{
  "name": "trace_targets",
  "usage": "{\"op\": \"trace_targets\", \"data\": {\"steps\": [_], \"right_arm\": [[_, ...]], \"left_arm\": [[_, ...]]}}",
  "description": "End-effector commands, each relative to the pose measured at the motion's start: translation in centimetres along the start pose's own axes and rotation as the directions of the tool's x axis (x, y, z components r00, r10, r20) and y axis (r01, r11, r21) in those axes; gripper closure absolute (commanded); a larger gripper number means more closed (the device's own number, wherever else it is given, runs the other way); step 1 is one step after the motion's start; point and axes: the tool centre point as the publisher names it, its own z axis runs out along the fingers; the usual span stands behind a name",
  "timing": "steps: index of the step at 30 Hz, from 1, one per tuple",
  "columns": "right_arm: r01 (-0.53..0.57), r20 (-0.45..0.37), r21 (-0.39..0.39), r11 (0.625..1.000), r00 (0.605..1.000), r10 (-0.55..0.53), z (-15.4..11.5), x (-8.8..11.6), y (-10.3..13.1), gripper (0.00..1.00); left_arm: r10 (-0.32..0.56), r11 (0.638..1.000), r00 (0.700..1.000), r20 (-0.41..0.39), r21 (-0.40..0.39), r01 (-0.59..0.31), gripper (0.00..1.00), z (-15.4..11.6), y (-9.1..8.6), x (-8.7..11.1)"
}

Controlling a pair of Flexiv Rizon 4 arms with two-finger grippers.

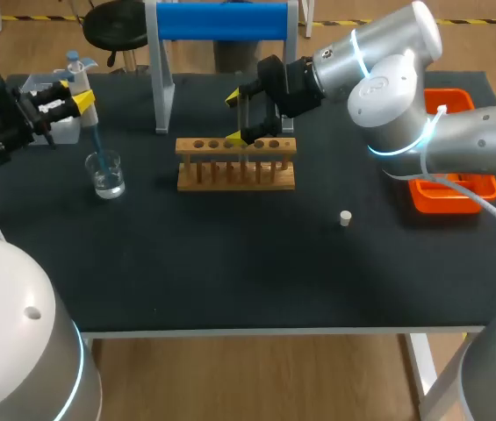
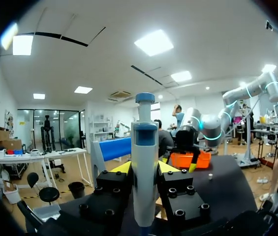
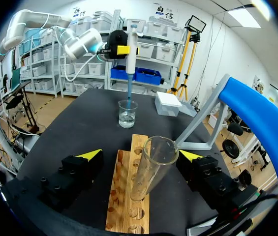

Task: Invert the test tube, pick up the pipette, mount the tip to pipette, aspirate from beaker and dispense into the tube, eject the tip, return the pipette, and cap with the stopper.

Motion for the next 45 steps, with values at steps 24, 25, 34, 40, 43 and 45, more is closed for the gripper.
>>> {"op": "trace_targets", "data": {"steps": [24, 25, 34, 40, 43, 45], "right_arm": [[0.000, 0.000, 0.003, 1.000, 1.000, 0.000, -0.1, 0.1, 0.1, 0.00], [0.000, 0.000, 0.003, 1.000, 1.000, 0.000, -0.1, 0.1, 0.1, 0.00], [0.000, 0.000, 0.003, 1.000, 1.000, 0.000, -0.1, 0.1, 0.1, 0.00], [0.000, 0.000, 0.003, 1.000, 1.000, 0.000, -0.1, 0.1, 0.1, 0.00], [0.000, 0.000, 0.003, 1.000, 1.000, 0.000, -0.1, 0.1, 0.1, 0.00], [0.000, 0.000, 0.003, 1.000, 1.000, 0.000, -0.1, 0.1, 0.1, 0.00]], "left_arm": [[0.061, 0.997, 0.997, -0.039, -0.051, -0.062, 1.00, 5.6, -10.7, 2.0], [0.054, 0.998, 0.997, -0.054, -0.017, -0.055, 1.00, 5.8, -11.1, 2.3], [-0.021, 0.999, 0.996, -0.081, -0.031, 0.018, 1.00, 8.0, -13.5, 3.9], [-0.055, 0.998, 0.989, -0.135, -0.015, 0.053, 1.00, 10.5, -14.7, 5.3], [-0.084, 0.996, 0.985, -0.151, -0.034, 0.080, 1.00, 11.9, -15.1, 6.0], [-0.094, 0.995, 0.982, -0.164, -0.038, 0.089, 1.00, 12.7, -15.2, 6.4]]}}
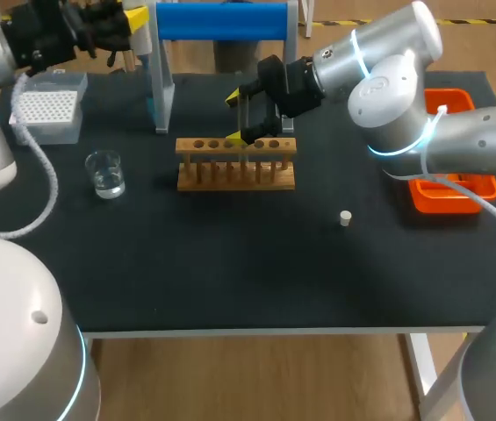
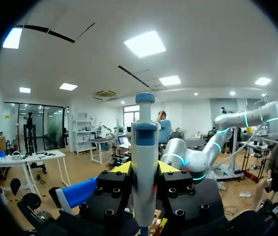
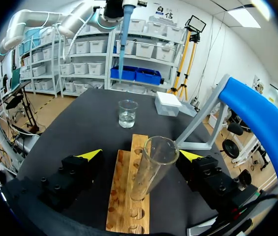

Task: Invert the test tube, pick up the pipette, mount the tip to pipette, aspirate from beaker and dispense into the tube, eject the tip, return the pipette, and cap with the stopper.

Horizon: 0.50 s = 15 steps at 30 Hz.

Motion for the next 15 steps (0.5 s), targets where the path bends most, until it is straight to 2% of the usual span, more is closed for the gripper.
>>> {"op": "trace_targets", "data": {"steps": [1, 15], "right_arm": [[0.000, 0.000, 0.002, 1.000, 1.000, 0.000, -0.1, 0.0, 0.1, 0.00], [0.000, 0.000, 0.002, 1.000, 1.000, 0.000, -0.1, 0.0, 0.1, 0.00]], "left_arm": [[-0.015, 1.000, 1.000, -0.023, -0.019, 0.014, 1.00, 2.6, -0.5, -0.2], [-0.019, 1.000, 0.991, -0.133, -0.010, 0.018, 1.00, 8.4, -2.2, 0.9]]}}
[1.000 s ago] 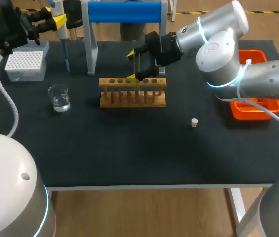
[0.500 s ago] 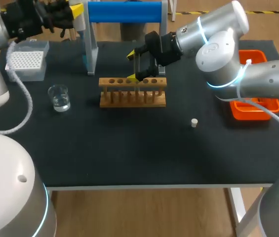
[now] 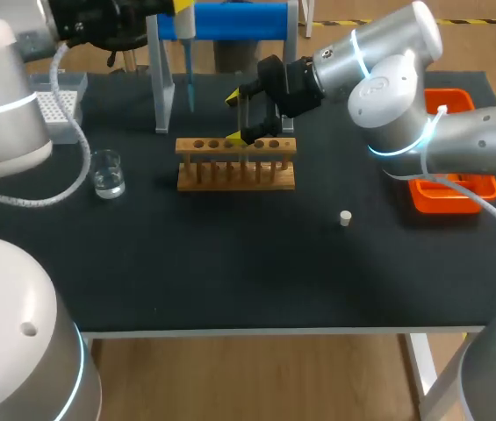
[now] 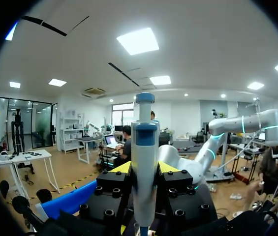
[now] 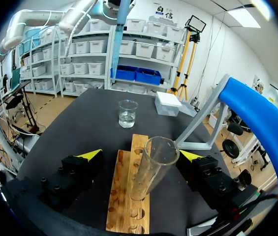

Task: Invert the test tube, pick up the pipette, mount the tip to pipette, aspirate from beaker and dispense into the tube, eject the tip, return the pipette, and cap with the stopper.

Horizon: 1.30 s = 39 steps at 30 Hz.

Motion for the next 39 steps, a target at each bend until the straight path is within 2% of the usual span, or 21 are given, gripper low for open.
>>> {"op": "trace_targets", "data": {"steps": [1, 12, 22, 39], "right_arm": [[0.000, -0.001, 0.002, 1.000, 1.000, 0.000, -0.1, 0.0, 0.0, 0.00], [0.000, -0.001, 0.002, 1.000, 1.000, 0.000, -0.1, 0.0, 0.0, 0.00], [0.000, -0.001, 0.002, 1.000, 1.000, 0.000, -0.1, 0.0, 0.0, 0.00], [0.000, -0.001, 0.002, 1.000, 1.000, 0.000, -0.1, 0.0, 0.0, 0.00]], "left_arm": [[0.003, 1.000, 1.000, -0.029, -0.004, -0.003, 1.00, 2.2, -0.3, -1.0], [0.011, 1.000, 0.995, -0.097, 0.004, -0.011, 1.00, 5.6, -1.3, -1.2], [0.010, 1.000, 0.988, -0.155, 0.001, -0.010, 1.00, 7.8, -1.5, -1.0], [0.008, 1.000, 0.986, -0.165, 0.001, -0.008, 1.00, 8.1, -1.4, -0.9]]}}
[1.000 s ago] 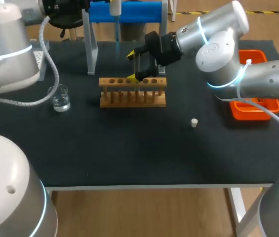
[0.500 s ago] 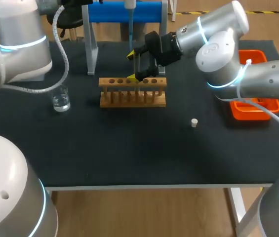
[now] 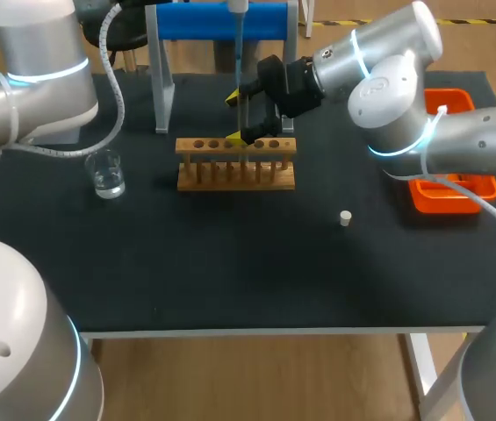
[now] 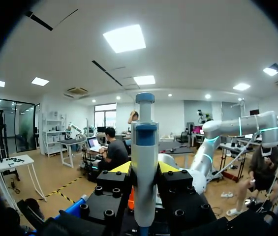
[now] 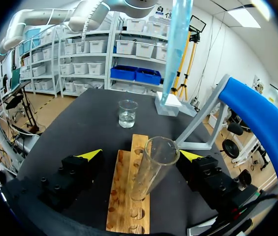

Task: Invert the test tube, pick up the pipette, mount the tip to pipette, aspirate from beaker and dispense into the tube, eject the tip, return the pipette, and cap with the stopper.

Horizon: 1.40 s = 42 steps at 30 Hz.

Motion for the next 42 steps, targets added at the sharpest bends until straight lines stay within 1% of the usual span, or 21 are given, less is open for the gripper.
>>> {"op": "trace_targets", "data": {"steps": [1, 19, 42], "right_arm": [[0.000, -0.001, 0.001, 1.000, 1.000, 0.000, -0.08, -0.01, 0.01, 0.00], [-0.010, 0.012, -0.016, 1.000, 1.000, 0.010, -0.64, -0.33, -0.22, 0.00], [-0.005, 0.007, -0.002, 1.000, 1.000, 0.005, -0.80, -0.25, -0.38, 0.00]], "left_arm": [[-0.001, 1.000, 1.000, -0.005, -0.003, 0.001, 1.00, -0.10, -0.09, -0.09], [-0.001, 1.000, 1.000, -0.005, -0.003, 0.001, 1.00, -0.10, -0.09, -0.09], [-0.001, 1.000, 1.000, -0.005, -0.003, 0.001, 1.00, -0.10, -0.09, -0.09]]}}
